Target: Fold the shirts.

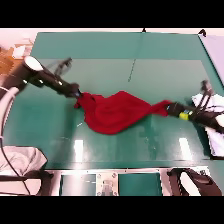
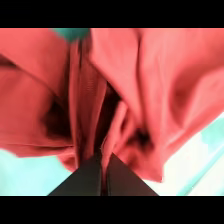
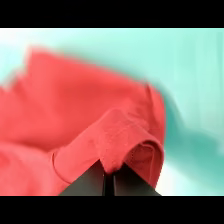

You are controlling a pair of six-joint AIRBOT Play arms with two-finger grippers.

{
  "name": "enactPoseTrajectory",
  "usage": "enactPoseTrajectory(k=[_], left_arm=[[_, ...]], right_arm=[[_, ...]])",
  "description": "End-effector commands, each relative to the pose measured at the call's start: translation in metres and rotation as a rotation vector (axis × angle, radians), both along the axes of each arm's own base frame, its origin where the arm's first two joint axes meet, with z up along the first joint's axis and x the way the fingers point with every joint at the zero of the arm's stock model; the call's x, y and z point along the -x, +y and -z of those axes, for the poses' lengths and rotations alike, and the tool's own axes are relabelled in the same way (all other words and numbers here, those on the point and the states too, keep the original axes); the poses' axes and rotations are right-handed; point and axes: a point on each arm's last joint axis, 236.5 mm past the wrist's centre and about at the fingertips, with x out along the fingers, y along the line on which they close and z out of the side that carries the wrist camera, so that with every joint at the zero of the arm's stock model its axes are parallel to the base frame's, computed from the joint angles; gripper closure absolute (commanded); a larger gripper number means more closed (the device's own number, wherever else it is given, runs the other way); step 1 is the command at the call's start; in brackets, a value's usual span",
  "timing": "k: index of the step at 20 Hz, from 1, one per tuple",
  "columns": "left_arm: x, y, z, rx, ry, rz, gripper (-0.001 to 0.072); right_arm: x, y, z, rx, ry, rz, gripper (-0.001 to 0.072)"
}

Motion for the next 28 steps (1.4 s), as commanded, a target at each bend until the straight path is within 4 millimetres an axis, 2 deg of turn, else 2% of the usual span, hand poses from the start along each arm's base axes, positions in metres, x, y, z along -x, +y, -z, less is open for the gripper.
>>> enactPoseTrajectory(k=[1, 3, 4, 5, 7, 9, 10, 11, 12, 13, 15, 17, 19, 20, 22, 23, 25, 28], left_arm=[[-0.028, 0.033, -0.115, -0.025, -0.280, -0.072, 0.0687], [-0.028, 0.050, -0.215, -0.026, -0.546, -0.127, 0.0687], [-0.019, 0.058, -0.269, -0.030, -0.692, -0.157, 0.0688], [-0.005, 0.068, -0.319, -0.046, -0.829, -0.191, 0.0687], [0.031, 0.090, -0.391, -0.112, -1.033, -0.255, 0.0688], [0.068, 0.102, -0.435, -0.152, -1.171, -0.307, 0.0687], [0.084, 0.104, -0.447, -0.168, -1.211, -0.322, 0.0687], [0.096, 0.105, -0.452, -0.184, -1.231, -0.326, 0.0687], [0.100, 0.104, -0.450, -0.191, -1.228, -0.314, 0.0687], [0.104, 0.102, -0.447, -0.194, -1.216, -0.305, 0.0687], [0.095, 0.103, -0.428, -0.192, -1.154, -0.300, 0.0687], [0.081, 0.100, -0.395, -0.171, -1.051, -0.276, 0.0687], [0.064, 0.092, -0.349, -0.125, -0.928, -0.240, 0.0687], [0.056, 0.085, -0.323, -0.091, -0.870, -0.215, 0.0687], [0.037, 0.075, -0.269, -0.014, -0.765, -0.194, 0.0687], [0.026, 0.072, -0.237, 0.023, -0.714, -0.209, 0.0687], [0.006, 0.072, -0.169, 0.085, -0.622, -0.268, 0.0687], [-0.010, 0.060, -0.059, 0.144, -0.420, -0.303, 0.0687]], right_arm=[[-0.032, -0.019, -0.119, 0.058, -0.243, 0.021, 0.0698], [-0.035, -0.016, -0.214, 0.103, -0.430, 0.001, 0.0698], [-0.029, -0.014, -0.266, 0.135, -0.539, -0.003, 0.0699], [-0.019, -0.012, -0.313, 0.167, -0.642, -0.001, 0.0698], [0.016, -0.006, -0.403, 0.229, -0.845, 0.009, 0.0698], [0.054, 0.001, -0.459, 0.282, -0.986, 0.022, 0.0698], [0.071, 0.006, -0.476, 0.300, -1.035, 0.024, 0.0698], [0.084, 0.010, -0.483, 0.310, -1.064, 0.025, 0.0698], [0.092, 0.011, -0.483, 0.330, -1.067, 0.027, 0.0698], [0.094, 0.010, -0.474, 0.355, -1.042, 0.025, 0.0698], [0.085, 0.006, -0.435, 0.385, -0.929, 0.005, 0.0698], [0.067, 0.005, -0.381, 0.352, -0.783, -0.036, 0.0698], [0.045, -0.001, -0.314, 0.303, -0.622, -0.057, 0.0698], [0.037, -0.003, -0.279, 0.276, -0.545, -0.061, 0.0698], [0.024, -0.007, -0.197, 0.210, -0.365, -0.067, 0.0698], [0.021, -0.008, -0.153, 0.170, -0.278, -0.064, 0.0698], [0.019, -0.007, -0.078, 0.092, -0.163, -0.043, 0.0699], [0.024, -0.008, 0.014, 0.019, -0.035, 0.010, 0.0698]])
